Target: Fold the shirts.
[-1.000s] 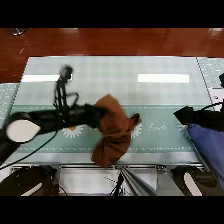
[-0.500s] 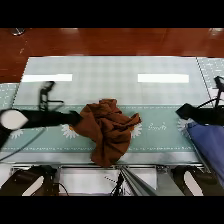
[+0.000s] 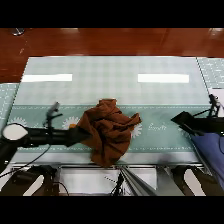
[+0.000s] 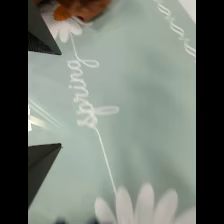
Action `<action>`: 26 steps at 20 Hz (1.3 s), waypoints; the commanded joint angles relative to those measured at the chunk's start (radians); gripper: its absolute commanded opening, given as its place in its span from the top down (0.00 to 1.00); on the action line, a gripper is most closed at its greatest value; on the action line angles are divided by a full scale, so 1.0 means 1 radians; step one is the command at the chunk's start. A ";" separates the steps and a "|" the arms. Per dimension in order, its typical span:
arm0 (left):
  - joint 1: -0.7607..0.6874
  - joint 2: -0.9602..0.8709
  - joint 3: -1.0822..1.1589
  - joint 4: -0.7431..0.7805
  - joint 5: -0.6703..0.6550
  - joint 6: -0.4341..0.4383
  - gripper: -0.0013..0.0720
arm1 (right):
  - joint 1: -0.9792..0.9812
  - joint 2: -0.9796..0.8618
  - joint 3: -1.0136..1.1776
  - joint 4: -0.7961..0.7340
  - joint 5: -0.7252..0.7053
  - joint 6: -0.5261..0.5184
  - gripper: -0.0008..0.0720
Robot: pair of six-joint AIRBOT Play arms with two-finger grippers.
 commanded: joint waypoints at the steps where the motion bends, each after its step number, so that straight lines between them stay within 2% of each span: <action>1: -0.196 -0.103 -0.048 -0.098 0.176 0.037 0.02 | 0.130 -0.011 -0.037 0.056 -0.092 0.001 0.13; 3: -0.243 -0.221 -0.031 -0.099 0.237 0.038 0.02 | 0.196 -0.043 -0.037 0.058 -0.113 0.022 0.13; 7: -0.231 -0.462 0.106 -0.098 0.247 0.100 0.03 | 0.323 -0.124 -0.037 0.082 -0.157 0.023 0.13; 8: -0.229 -0.509 0.157 -0.091 0.247 0.134 0.24 | 0.350 -0.139 -0.037 0.101 -0.174 0.022 0.13; 9: -0.226 -0.545 0.205 -0.056 0.242 0.149 0.83 | 0.376 -0.153 -0.036 0.133 -0.196 0.022 0.13; 10: -0.219 -0.569 0.247 -0.036 0.221 0.180 0.96 | 0.397 -0.166 -0.034 0.166 -0.213 0.021 0.13; 14: -0.156 -0.583 0.359 0.022 0.134 0.187 0.96 | 0.472 -0.245 0.005 0.292 -0.270 -0.029 0.13; 20: -0.129 -0.583 0.376 0.022 0.103 0.187 0.96 | 0.624 -0.495 0.156 0.342 -0.289 -0.036 0.13; 21: -0.129 -0.583 0.376 0.022 0.104 0.187 0.96 | 0.642 -0.527 0.192 0.342 -0.290 -0.040 0.18; 22: -0.129 -0.583 0.378 0.021 0.105 0.187 0.96 | 0.648 -0.550 0.227 0.341 -0.289 -0.042 0.39; 23: -0.125 -0.582 0.384 0.021 0.104 0.187 0.96 | 0.647 -0.566 0.266 0.340 -0.273 -0.058 0.81; 24: -0.114 -0.571 0.402 0.021 0.104 0.187 0.96 | 0.641 -0.567 0.307 0.337 -0.251 -0.093 0.96; 26: -0.068 -0.515 0.486 0.013 0.105 0.199 0.96 | 0.594 -0.562 0.469 0.266 -0.132 -0.097 0.96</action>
